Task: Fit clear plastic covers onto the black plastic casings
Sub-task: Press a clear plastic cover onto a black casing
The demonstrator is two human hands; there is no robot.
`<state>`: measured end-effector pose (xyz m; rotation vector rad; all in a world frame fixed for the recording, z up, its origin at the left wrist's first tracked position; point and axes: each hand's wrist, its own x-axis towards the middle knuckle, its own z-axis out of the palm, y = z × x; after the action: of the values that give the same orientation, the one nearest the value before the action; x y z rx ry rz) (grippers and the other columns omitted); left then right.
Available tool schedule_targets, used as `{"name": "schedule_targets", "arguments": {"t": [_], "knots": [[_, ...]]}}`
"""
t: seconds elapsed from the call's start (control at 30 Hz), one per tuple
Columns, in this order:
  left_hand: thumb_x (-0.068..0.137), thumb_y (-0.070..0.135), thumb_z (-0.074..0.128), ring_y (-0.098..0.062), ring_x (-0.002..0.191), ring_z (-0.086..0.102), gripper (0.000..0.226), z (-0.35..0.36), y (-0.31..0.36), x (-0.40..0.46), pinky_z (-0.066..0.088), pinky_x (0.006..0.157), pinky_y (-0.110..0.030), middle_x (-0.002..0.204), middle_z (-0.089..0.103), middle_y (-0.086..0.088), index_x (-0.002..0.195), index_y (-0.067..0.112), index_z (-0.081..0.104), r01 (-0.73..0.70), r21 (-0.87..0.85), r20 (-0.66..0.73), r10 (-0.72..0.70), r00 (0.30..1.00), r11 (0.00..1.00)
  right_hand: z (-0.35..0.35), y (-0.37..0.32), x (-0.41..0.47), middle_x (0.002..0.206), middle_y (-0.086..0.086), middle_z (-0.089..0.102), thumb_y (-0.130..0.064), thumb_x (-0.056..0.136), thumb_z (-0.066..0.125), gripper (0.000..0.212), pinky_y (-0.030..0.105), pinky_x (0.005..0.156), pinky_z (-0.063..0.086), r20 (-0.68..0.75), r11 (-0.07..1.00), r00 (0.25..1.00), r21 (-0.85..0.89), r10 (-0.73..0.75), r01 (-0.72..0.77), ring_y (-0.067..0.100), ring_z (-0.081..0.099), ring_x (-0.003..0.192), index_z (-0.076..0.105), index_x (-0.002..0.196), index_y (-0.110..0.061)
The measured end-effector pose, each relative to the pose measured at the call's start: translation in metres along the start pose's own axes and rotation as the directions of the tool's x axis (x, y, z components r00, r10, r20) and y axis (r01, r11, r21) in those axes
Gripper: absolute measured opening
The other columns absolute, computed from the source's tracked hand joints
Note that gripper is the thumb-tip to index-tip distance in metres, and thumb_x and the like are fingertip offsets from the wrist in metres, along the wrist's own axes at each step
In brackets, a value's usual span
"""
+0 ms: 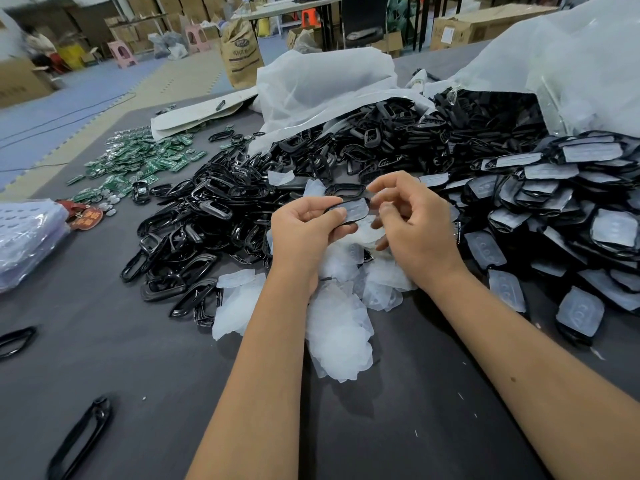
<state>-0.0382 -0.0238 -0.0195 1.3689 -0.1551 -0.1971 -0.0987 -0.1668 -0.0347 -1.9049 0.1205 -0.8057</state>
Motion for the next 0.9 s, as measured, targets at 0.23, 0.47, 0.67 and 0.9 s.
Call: {"name": "schedule_targets", "arguments": {"t": [0.23, 0.47, 0.67, 0.9], "knots": [[0.091, -0.008, 0.067, -0.024, 0.069, 0.075, 0.009, -0.006, 0.006, 0.000, 0.055, 0.059, -0.016, 0.080, 0.074, -0.013, 0.094, -0.002, 0.073, 0.109, -0.184, 0.044, -0.103, 0.994, 0.977, 0.006, 0.000, -0.002, 0.117, 0.003, 0.064, -0.009, 0.092, 0.078, 0.026, 0.024, 0.084, 0.055, 0.080, 0.964, 0.976, -0.164, -0.200, 0.211, 0.013, 0.062, 0.105, 0.079, 0.117, -0.015], [0.103, 0.019, 0.060, -0.018, 0.076, 0.071, 0.025, -0.003, 0.008, 0.003, 0.059, 0.067, -0.020, 0.091, 0.074, -0.014, 0.109, -0.004, 0.070, 0.150, -0.286, 0.108, -0.124, 0.986, 0.946, 0.004, 0.002, 0.002, 0.106, -0.002, 0.066, -0.012, 0.093, 0.077, 0.010, 0.024, 0.076, 0.054, 0.049, 0.999, 0.998, 0.048, -0.025, 0.023, 0.010, 0.065, 0.096, 0.081, 0.102, -0.016], [0.098, 0.004, 0.065, -0.014, 0.081, 0.068, 0.024, -0.001, 0.002, 0.002, 0.060, 0.078, -0.023, 0.099, 0.074, -0.012, 0.119, -0.009, 0.067, 0.066, -0.171, 0.105, -0.049, 0.993, 0.983, -0.006, 0.005, 0.006, 0.081, -0.004, 0.071, -0.019, 0.098, 0.070, 0.014, 0.024, 0.057, 0.047, 0.318, 0.821, 0.905, 0.409, 0.281, -0.398, 0.011, 0.062, 0.068, 0.083, 0.094, -0.022], [0.099, 0.006, 0.065, -0.011, 0.072, 0.067, 0.009, 0.002, 0.001, 0.004, 0.059, 0.070, -0.022, 0.087, 0.075, -0.009, 0.098, 0.003, 0.073, 0.058, -0.162, 0.081, -0.046, 0.996, 0.985, -0.005, 0.008, 0.006, 0.096, 0.007, 0.078, 0.003, 0.095, 0.067, 0.026, 0.021, 0.064, 0.055, 0.324, 0.708, 0.902, 0.562, 0.286, -0.427, 0.012, 0.070, 0.078, 0.078, 0.114, -0.011]]}}
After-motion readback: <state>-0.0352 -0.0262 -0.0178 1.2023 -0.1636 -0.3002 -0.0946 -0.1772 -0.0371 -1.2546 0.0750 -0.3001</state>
